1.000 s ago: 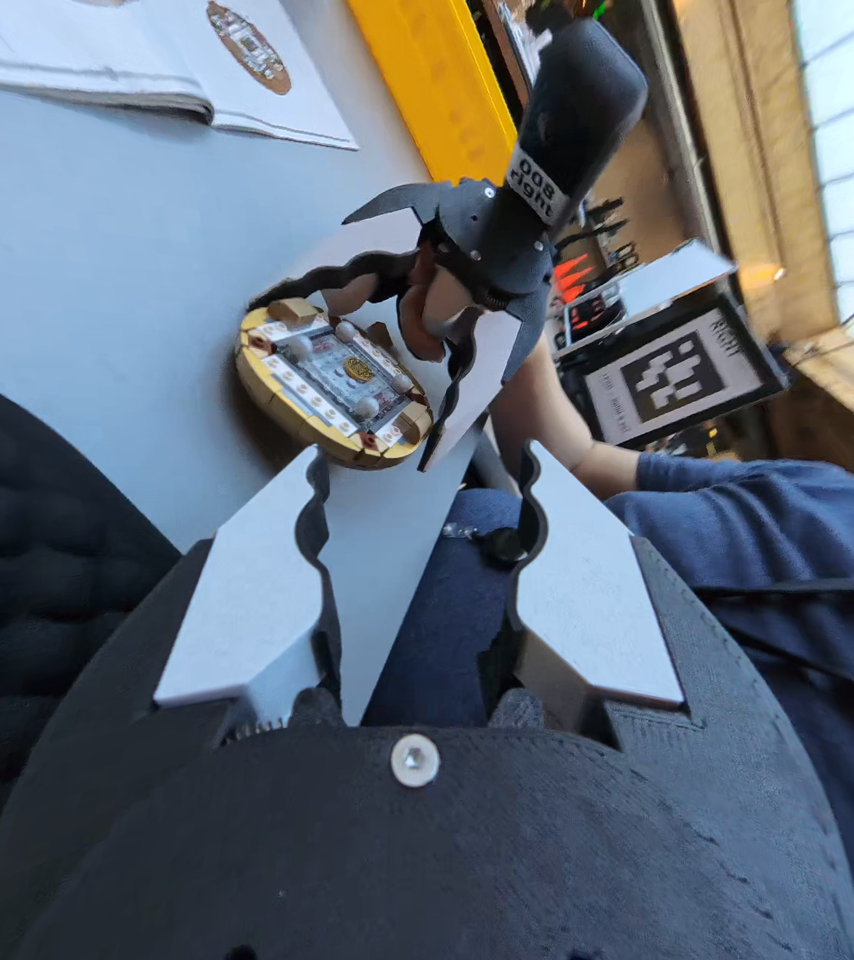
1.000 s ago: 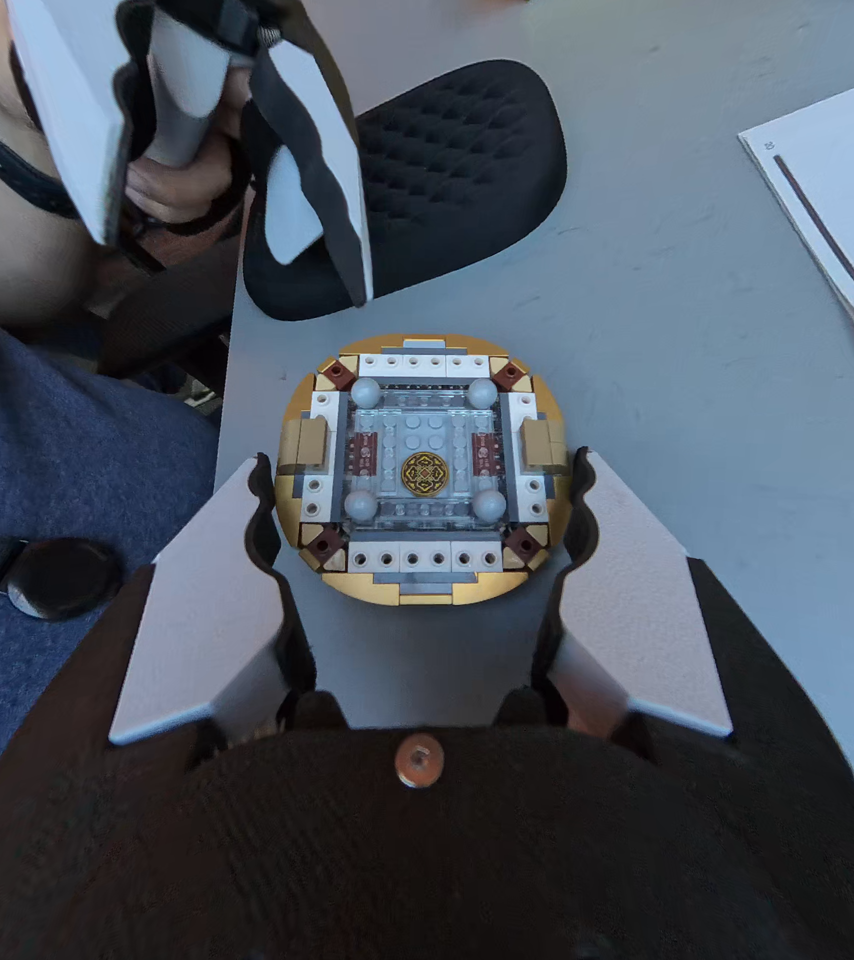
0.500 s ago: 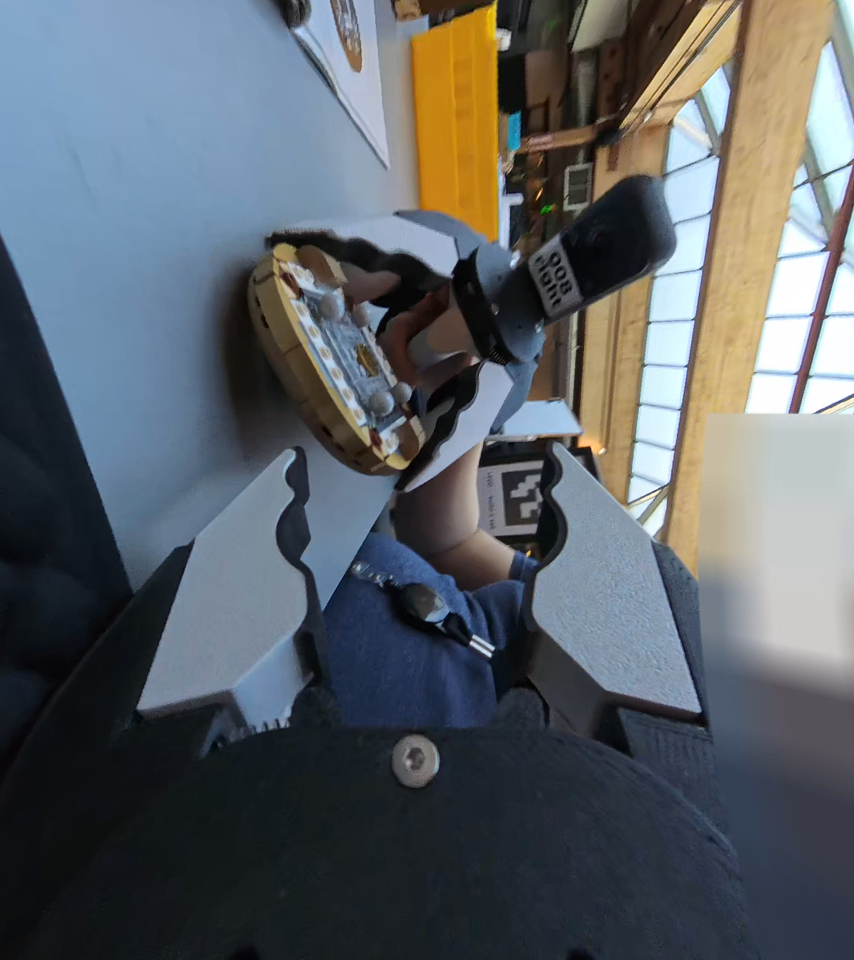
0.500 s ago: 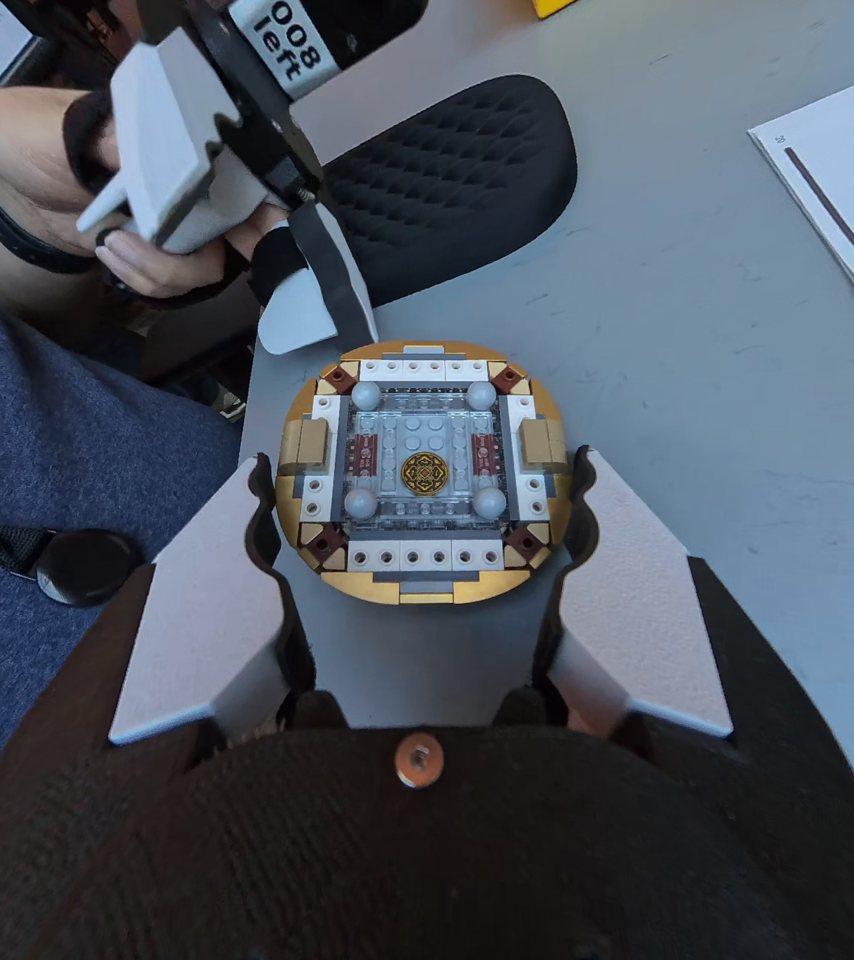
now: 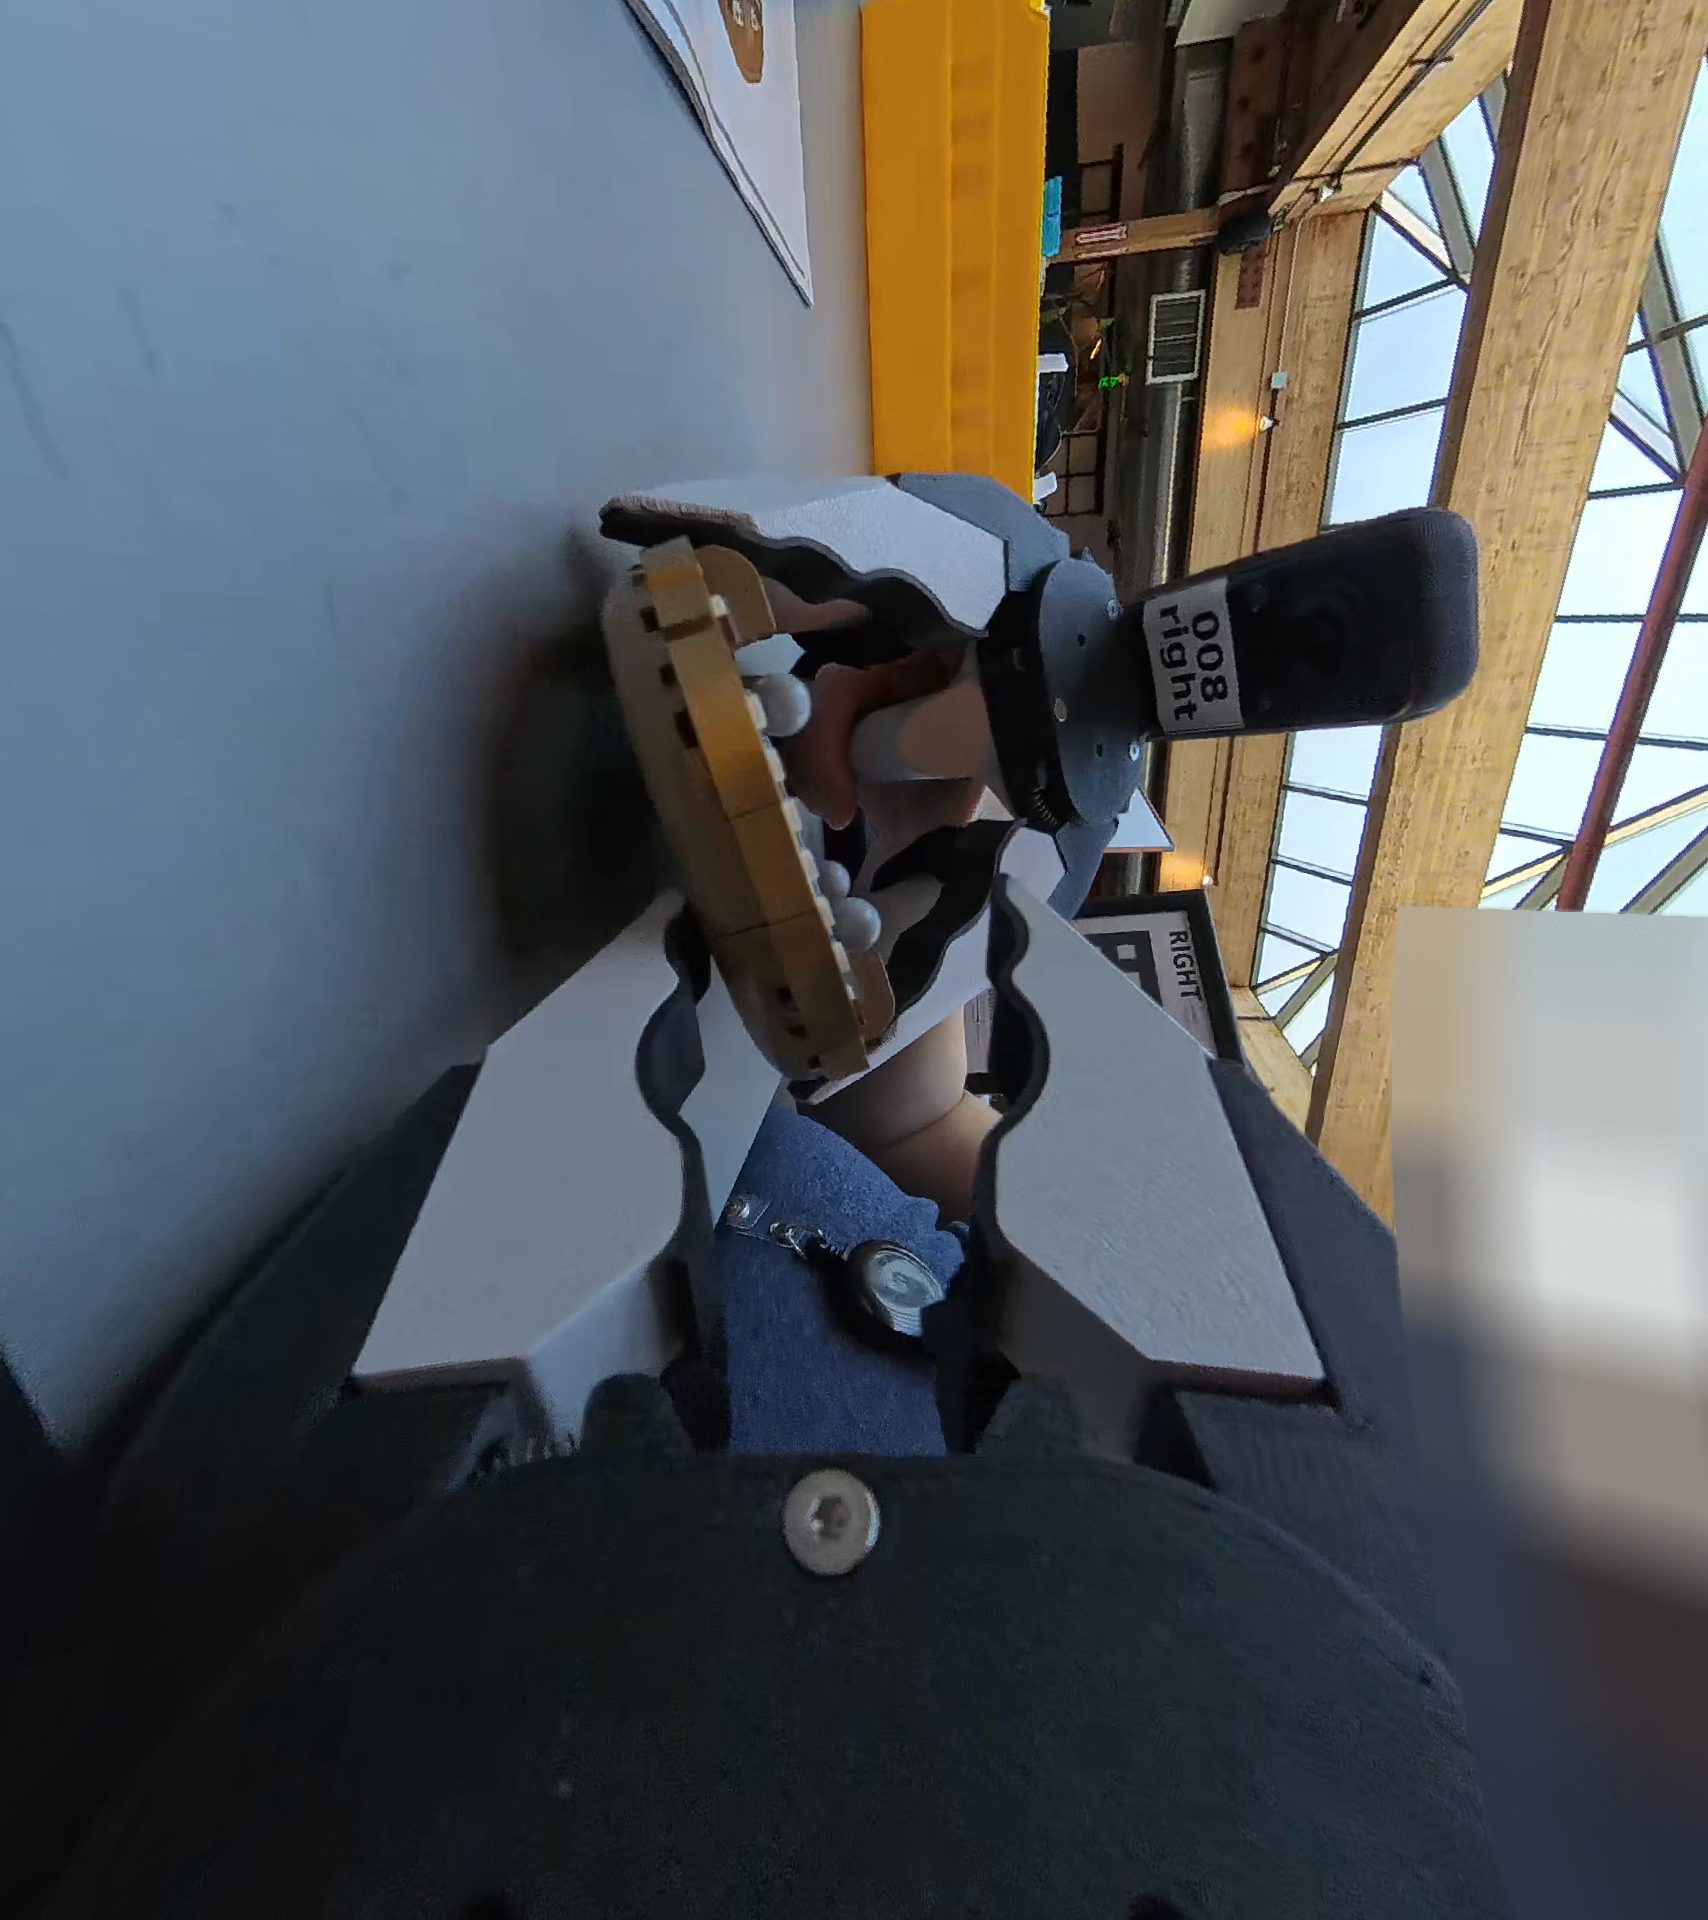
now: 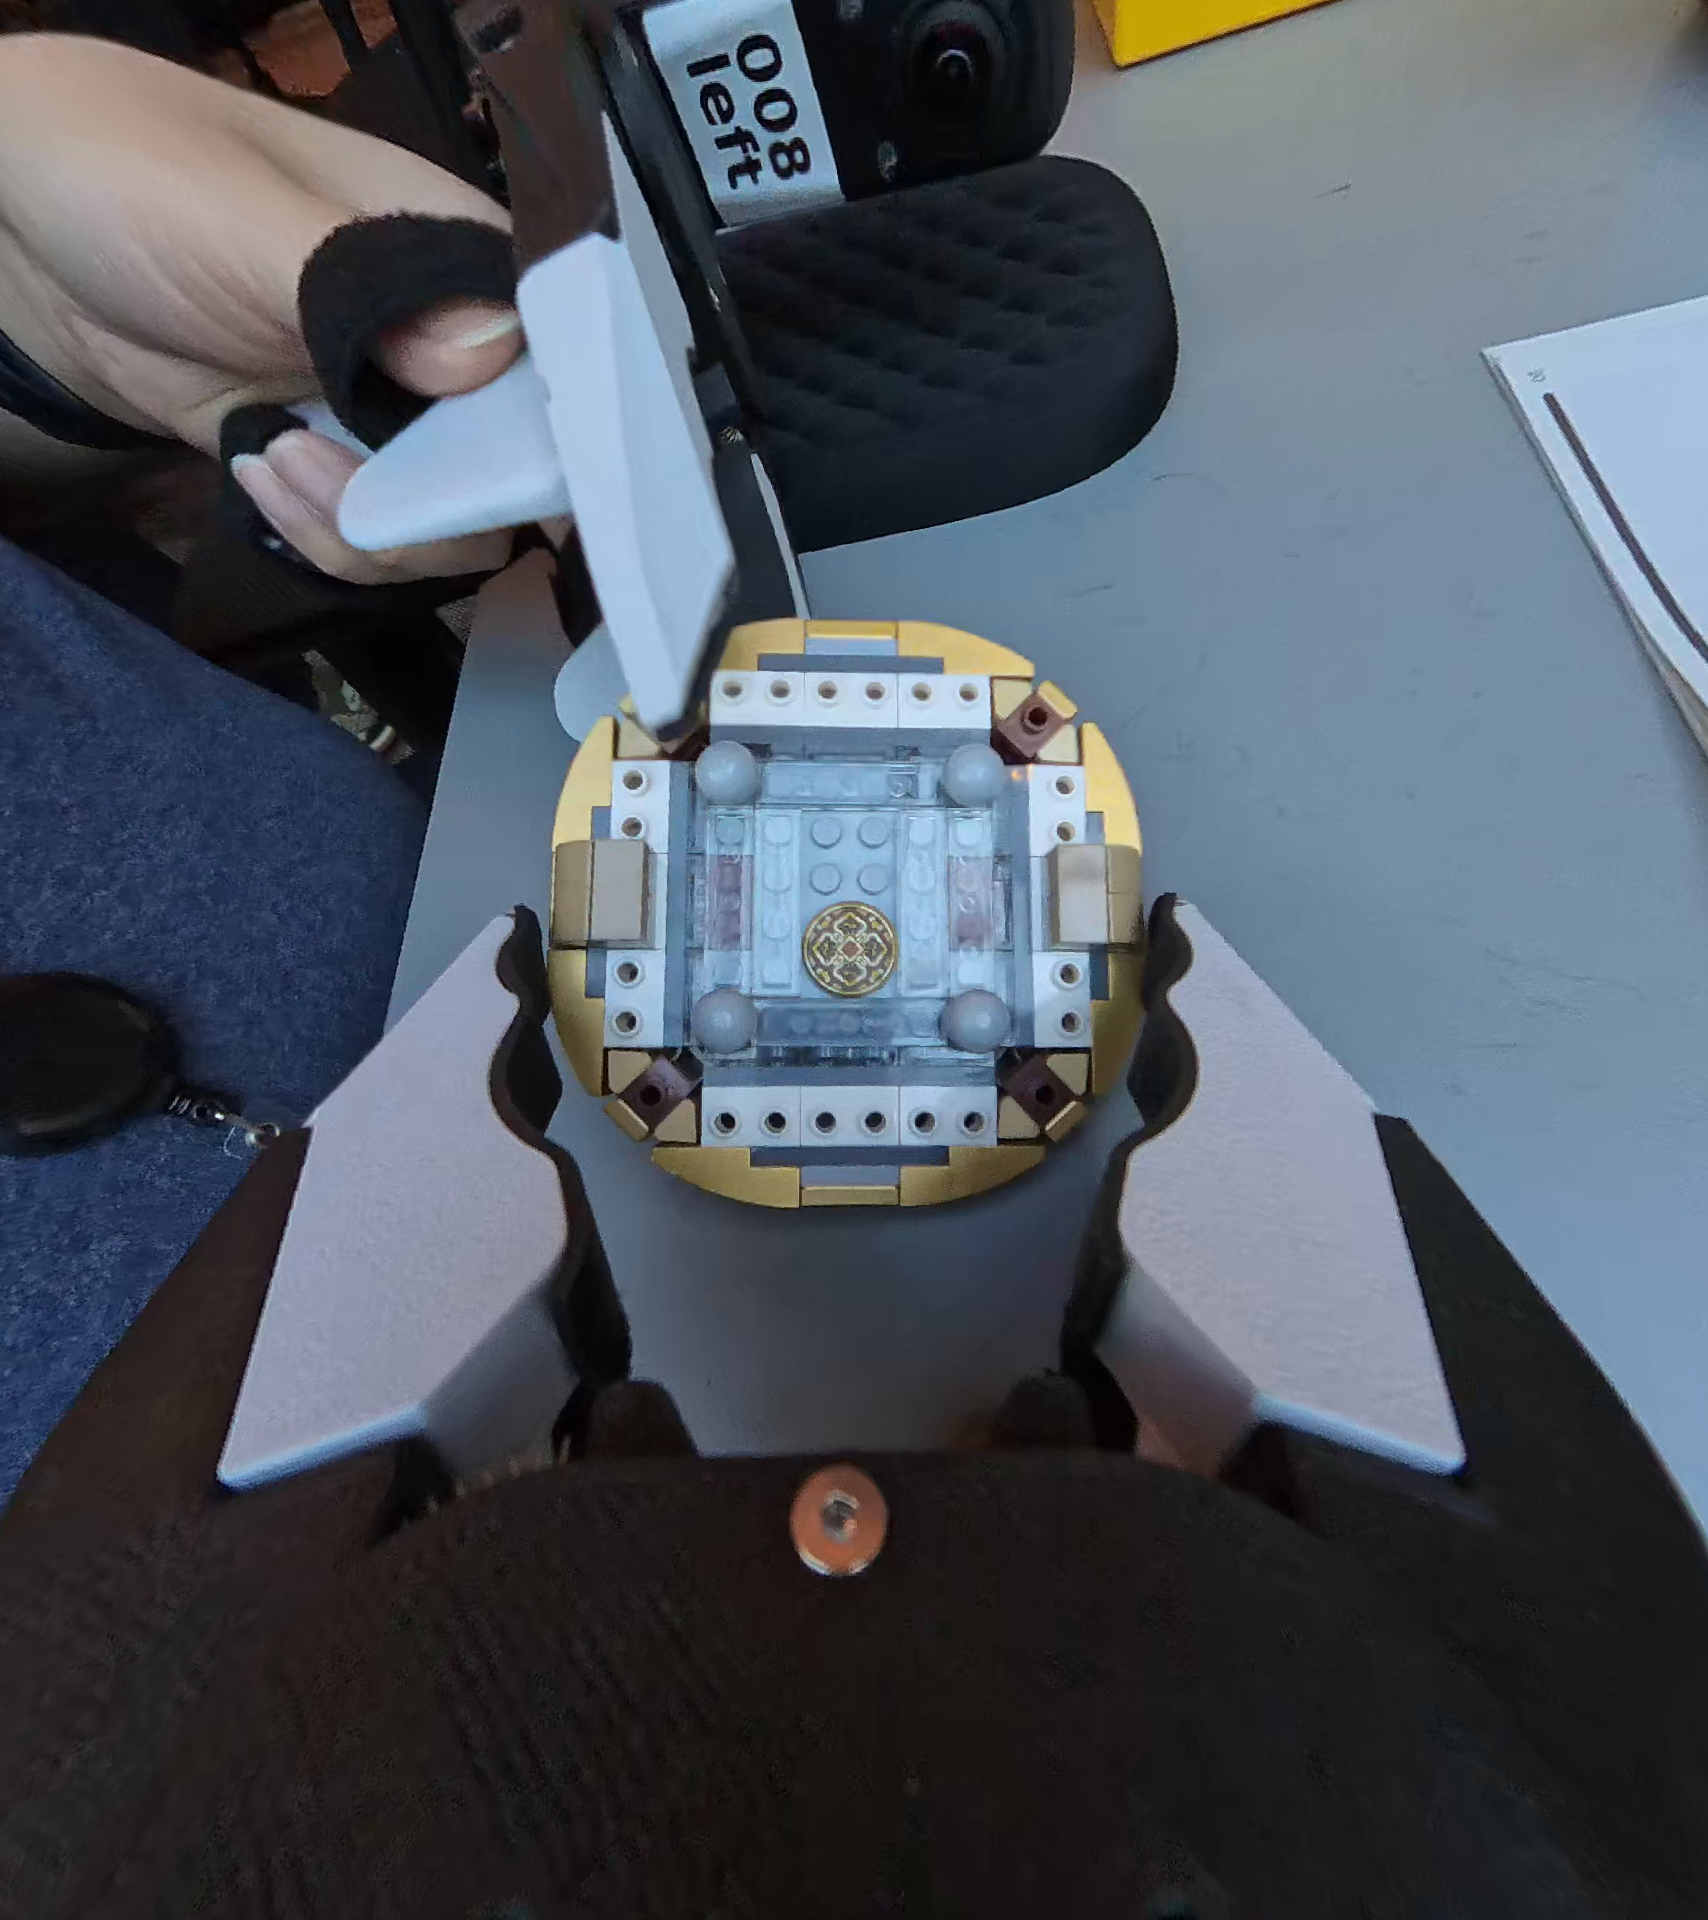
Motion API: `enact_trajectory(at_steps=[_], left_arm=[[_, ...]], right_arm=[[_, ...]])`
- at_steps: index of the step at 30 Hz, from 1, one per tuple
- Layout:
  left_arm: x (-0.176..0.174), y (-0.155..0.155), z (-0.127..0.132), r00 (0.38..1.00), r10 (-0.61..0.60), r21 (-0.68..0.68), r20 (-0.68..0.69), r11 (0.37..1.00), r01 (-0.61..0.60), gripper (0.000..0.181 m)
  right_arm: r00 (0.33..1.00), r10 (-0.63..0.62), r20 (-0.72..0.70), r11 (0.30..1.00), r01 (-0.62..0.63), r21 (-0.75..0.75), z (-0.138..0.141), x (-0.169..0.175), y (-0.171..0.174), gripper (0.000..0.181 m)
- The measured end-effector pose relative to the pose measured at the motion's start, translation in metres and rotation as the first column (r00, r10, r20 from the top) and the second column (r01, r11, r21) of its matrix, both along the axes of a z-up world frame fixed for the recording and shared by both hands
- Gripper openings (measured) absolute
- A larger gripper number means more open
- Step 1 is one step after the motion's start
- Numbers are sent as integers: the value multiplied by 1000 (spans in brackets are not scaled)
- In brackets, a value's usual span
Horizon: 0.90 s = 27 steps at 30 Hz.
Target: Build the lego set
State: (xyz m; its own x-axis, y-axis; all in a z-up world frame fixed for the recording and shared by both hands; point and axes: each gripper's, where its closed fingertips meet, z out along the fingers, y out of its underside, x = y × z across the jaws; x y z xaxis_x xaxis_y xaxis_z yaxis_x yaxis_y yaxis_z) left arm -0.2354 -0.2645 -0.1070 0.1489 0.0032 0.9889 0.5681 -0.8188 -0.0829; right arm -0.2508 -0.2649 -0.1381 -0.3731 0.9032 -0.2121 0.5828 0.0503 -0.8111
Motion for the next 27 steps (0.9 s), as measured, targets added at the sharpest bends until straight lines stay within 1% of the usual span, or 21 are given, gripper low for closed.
enact_trajectory(at_steps=[2,7,9,10,11,12,15,19,21,23,27], left_arm=[[1,0,-2,1000,-11,13,-18,1000,12,46],[3,-1,-3,999,-25,31,-38,999,26,48],[2,0,-6,998,-6,44,-68,999,9,39],[0,1,-6,996,15,60,-87,998,-10,28],[-2,2,-4,996,35,89,-88,996,-27,22],[-2,2,-1,997,41,104,-67,994,-34,19],[-1,0,11,999,38,151,5,988,-38,20],[2,-2,12,1000,12,161,6,987,-13,22],[4,-3,10,1000,5,173,-29,985,0,19],[5,-4,13,999,2,199,-44,980,7,18],[2,-3,18,1000,22,195,6,980,-23,19]], right_arm=[[1000,6,-19,999,-5,45,0,1,0,113],[997,36,-62,978,-22,208,-2,1,0,113],[996,27,-89,968,-4,251,1,0,1,113],[993,15,-118,963,17,268,6,-1,2,113],[986,7,-166,958,41,284,15,-2,3,113],[976,6,-218,954,60,293,25,-3,1,113],[959,6,-282,936,94,339,39,-1,-2,113],[959,43,-279,906,80,415,36,2,-7,113],[958,46,-282,905,79,418,37,3,-9,113],[955,39,-295,918,83,387,41,3,-10,113],[938,-13,-346,924,144,356,55,9,-6,111]])
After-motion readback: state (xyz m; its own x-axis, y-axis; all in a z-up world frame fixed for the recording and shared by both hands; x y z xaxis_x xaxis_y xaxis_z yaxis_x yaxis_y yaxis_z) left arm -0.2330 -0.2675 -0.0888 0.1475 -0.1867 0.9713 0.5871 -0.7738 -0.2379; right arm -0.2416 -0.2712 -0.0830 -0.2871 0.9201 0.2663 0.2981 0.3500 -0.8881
